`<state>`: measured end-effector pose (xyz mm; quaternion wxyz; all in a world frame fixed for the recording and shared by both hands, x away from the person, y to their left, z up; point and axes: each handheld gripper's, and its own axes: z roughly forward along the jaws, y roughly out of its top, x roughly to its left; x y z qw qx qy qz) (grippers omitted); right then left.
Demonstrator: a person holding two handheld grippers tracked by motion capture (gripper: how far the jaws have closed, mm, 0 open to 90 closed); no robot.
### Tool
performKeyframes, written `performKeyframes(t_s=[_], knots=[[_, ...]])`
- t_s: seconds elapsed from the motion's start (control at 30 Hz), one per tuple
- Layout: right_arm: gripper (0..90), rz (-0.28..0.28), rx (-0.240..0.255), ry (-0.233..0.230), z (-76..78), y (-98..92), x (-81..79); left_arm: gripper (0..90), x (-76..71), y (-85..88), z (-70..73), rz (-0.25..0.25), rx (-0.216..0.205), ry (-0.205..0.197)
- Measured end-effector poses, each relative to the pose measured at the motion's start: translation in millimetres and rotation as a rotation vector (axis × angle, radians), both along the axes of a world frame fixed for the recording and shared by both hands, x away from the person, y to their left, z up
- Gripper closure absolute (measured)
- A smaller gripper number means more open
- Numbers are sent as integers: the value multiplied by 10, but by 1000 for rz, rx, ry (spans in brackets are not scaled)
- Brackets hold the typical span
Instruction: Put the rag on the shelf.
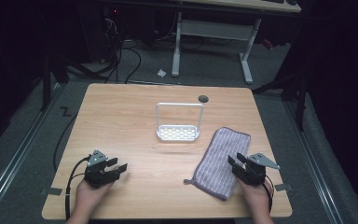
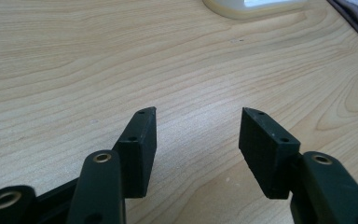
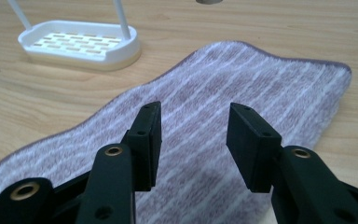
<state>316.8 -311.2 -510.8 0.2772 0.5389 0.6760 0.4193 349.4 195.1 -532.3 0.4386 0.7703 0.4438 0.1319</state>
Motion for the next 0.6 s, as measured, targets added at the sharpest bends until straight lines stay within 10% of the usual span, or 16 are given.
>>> performKeyframes(t_s=[0.13, 0.23, 0.6], knots=[[725, 3, -45, -2, 12, -19, 108, 495, -23, -15, 6, -11, -13, 15], [900, -21, -28, 78, -22, -132, 337, 604, -77, -58, 69, -26, -33, -14], [900, -17, -97, 195, -167, -123, 502, 594, -73, -58, 51, -18, -44, 6]])
